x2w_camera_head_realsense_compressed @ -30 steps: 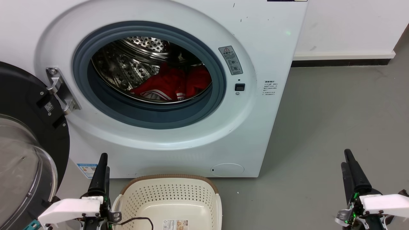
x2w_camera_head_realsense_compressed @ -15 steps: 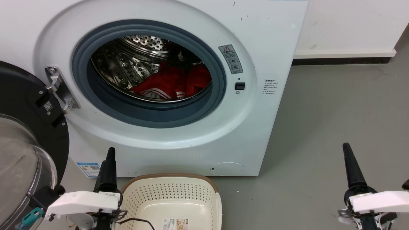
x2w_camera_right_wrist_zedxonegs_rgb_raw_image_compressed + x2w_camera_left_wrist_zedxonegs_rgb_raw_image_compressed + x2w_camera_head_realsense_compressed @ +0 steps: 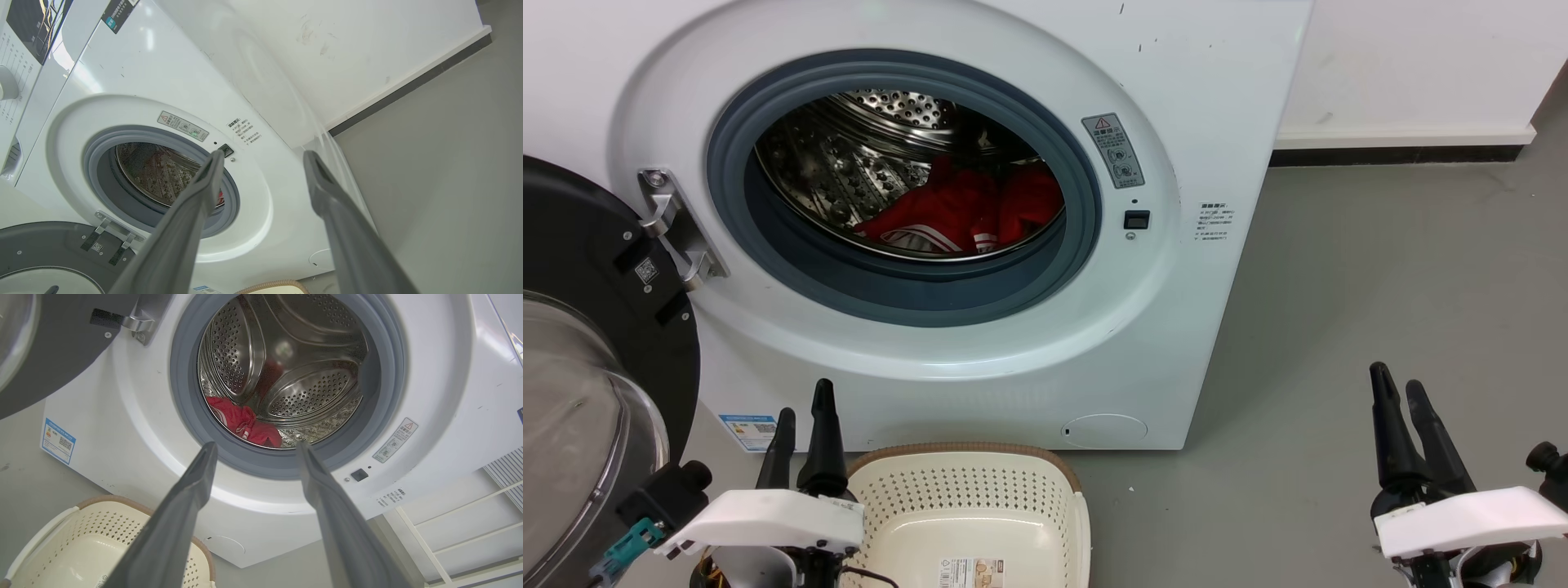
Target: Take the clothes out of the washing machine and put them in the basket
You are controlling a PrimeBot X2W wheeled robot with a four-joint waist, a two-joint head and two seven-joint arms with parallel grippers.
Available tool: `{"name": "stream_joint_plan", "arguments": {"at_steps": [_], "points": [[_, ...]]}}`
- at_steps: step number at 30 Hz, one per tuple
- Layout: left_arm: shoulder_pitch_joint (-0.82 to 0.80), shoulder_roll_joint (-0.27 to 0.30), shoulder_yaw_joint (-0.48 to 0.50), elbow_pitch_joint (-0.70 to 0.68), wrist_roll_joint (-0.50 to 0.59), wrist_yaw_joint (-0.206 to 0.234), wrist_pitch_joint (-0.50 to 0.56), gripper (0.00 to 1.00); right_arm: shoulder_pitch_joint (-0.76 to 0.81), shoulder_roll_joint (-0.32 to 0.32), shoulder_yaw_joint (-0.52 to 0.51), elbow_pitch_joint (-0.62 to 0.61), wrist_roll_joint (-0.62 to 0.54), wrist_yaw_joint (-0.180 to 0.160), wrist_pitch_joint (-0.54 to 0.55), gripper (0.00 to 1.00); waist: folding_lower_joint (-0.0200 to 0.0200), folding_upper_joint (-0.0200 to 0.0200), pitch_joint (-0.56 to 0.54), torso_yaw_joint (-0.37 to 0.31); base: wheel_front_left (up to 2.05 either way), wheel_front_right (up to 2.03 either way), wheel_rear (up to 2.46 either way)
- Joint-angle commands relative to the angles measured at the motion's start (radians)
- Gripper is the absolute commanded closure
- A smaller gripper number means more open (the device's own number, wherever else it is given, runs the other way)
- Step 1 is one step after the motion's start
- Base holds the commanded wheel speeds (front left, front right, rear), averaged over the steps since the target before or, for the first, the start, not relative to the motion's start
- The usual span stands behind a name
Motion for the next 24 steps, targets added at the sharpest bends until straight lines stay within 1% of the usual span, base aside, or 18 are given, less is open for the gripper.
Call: {"name": "stream_joint_plan", "arguments": {"at_steps": [1,16,24], "points": [[-0.001,0.009,-0.008,-0.022,0.048,0.012,-0.012,0.00,0.002,-0.005,0.006,-0.023,-0.049,0.000,-0.012,0.00,0.0000,0.0000,0.000,0.000,0.00,0.00,0.00],[0.027,0.037,-0.062,-0.061,0.237,0.065,-0.058,0.00,0.034,-0.005,0.024,-0.054,-0.264,0.000,-0.057,0.00,0.0000,0.0000,-0.002,0.000,0.00,0.00,0.00],[0.042,0.043,-0.079,-0.078,0.320,0.074,-0.080,0.00,0.055,-0.005,0.024,-0.068,-0.350,0.000,-0.080,0.00,0.0000,0.0000,-0.004,0.001,0.00,0.00,0.00]]}}
